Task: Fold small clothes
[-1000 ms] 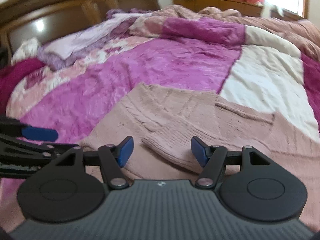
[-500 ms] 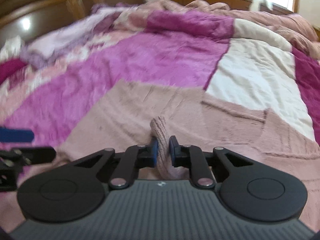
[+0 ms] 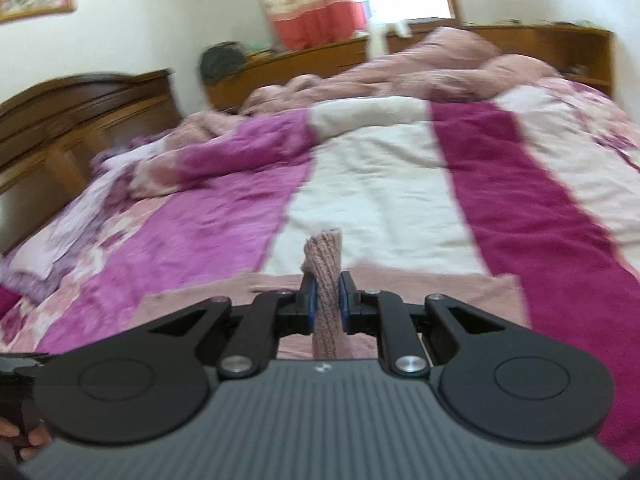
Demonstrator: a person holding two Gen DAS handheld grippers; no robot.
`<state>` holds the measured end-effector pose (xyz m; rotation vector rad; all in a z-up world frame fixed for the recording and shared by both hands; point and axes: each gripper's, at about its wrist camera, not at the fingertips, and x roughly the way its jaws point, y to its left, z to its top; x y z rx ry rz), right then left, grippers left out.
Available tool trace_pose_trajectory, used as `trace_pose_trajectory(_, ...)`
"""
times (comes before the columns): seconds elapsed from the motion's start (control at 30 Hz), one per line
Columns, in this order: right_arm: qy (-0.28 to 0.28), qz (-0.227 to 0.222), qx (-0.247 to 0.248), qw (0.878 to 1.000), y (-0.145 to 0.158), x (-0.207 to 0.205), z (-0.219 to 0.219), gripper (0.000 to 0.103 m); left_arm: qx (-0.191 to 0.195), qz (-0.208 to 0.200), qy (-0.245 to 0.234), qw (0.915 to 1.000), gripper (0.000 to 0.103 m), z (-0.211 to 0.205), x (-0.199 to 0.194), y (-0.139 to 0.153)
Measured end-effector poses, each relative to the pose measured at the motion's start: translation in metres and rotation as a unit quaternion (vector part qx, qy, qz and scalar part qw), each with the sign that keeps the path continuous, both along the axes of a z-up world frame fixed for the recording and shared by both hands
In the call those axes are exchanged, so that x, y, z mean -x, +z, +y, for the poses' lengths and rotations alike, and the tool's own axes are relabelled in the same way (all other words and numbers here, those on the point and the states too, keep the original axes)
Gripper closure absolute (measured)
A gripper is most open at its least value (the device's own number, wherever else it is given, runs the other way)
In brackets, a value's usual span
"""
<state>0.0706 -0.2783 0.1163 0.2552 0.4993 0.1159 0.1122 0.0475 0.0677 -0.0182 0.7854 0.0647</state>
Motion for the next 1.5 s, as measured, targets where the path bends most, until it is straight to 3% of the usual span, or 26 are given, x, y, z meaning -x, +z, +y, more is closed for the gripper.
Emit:
trace_pose_trajectory(0.23,-0.051,0.06,-0.04,0.996,-0.045,0.016,-0.061,0.088,-0.024,0.019,0.005,0.9995,0.041,-0.003,-0.01,-0.019)
trace_pose_trajectory(0.4,-0.039,0.109,-0.037,0.993,-0.07,0.028,-0.077,0.086,-0.04,0.021,0.005,0.999,0.038,-0.006,-0.012,-0.024)
trace_pose_trajectory(0.53,-0.036,0.112,-0.015,0.993,-0.067,0.038,-0.08,0.066,-0.04,0.026,0.011,0.9988,0.036,-0.006,-0.013,-0.025)
trace_pose_trajectory(0.67,-0.03,0.083,0.001,0.996,-0.05,0.041,-0.085,0.051,-0.043,0.028,0.01,0.9986,0.036,-0.008,-0.014,-0.023)
trace_pose_trajectory(0.83,0.008,0.067,0.043,0.997,-0.043,0.014,-0.077,0.048,-0.043,0.018,0.006,0.9989,0.036,-0.012,-0.013,-0.016)
trace_pose_trajectory(1.0,0.075,0.096,0.087,0.989,-0.055,-0.027,-0.07,0.048,-0.04,0.006,-0.001,0.9992,0.036,-0.016,-0.01,-0.012)
trace_pose_trajectory(1.2,0.151,0.156,0.104,0.97,-0.066,-0.047,-0.067,0.05,-0.051,-0.001,0.006,0.9987,0.036,-0.013,-0.009,-0.014)
trace_pose_trajectory(1.23,0.16,0.158,0.11,0.968,-0.067,-0.045,-0.066,0.055,-0.05,-0.002,0.01,0.9987,0.036,-0.011,-0.009,-0.015)
trace_pose_trajectory(1.27,0.167,0.158,0.12,0.966,-0.066,-0.043,-0.063,0.072,-0.048,-0.002,0.014,0.9988,0.036,-0.009,-0.009,-0.017)
trace_pose_trajectory(1.33,0.178,0.158,0.138,0.961,-0.062,-0.038,-0.058,0.091,-0.045,0.001,0.019,0.9988,0.036,-0.006,-0.011,-0.021)
trace_pose_trajectory(1.43,0.188,0.128,0.18,0.957,-0.05,-0.026,-0.049,0.095,-0.038,-0.004,0.024,0.999,0.036,-0.003,-0.013,-0.025)
trace_pose_trajectory(1.5,0.172,0.096,0.189,0.962,-0.037,-0.023,-0.046,0.095,-0.033,-0.012,0.03,0.999,0.036,-0.002,-0.014,-0.027)
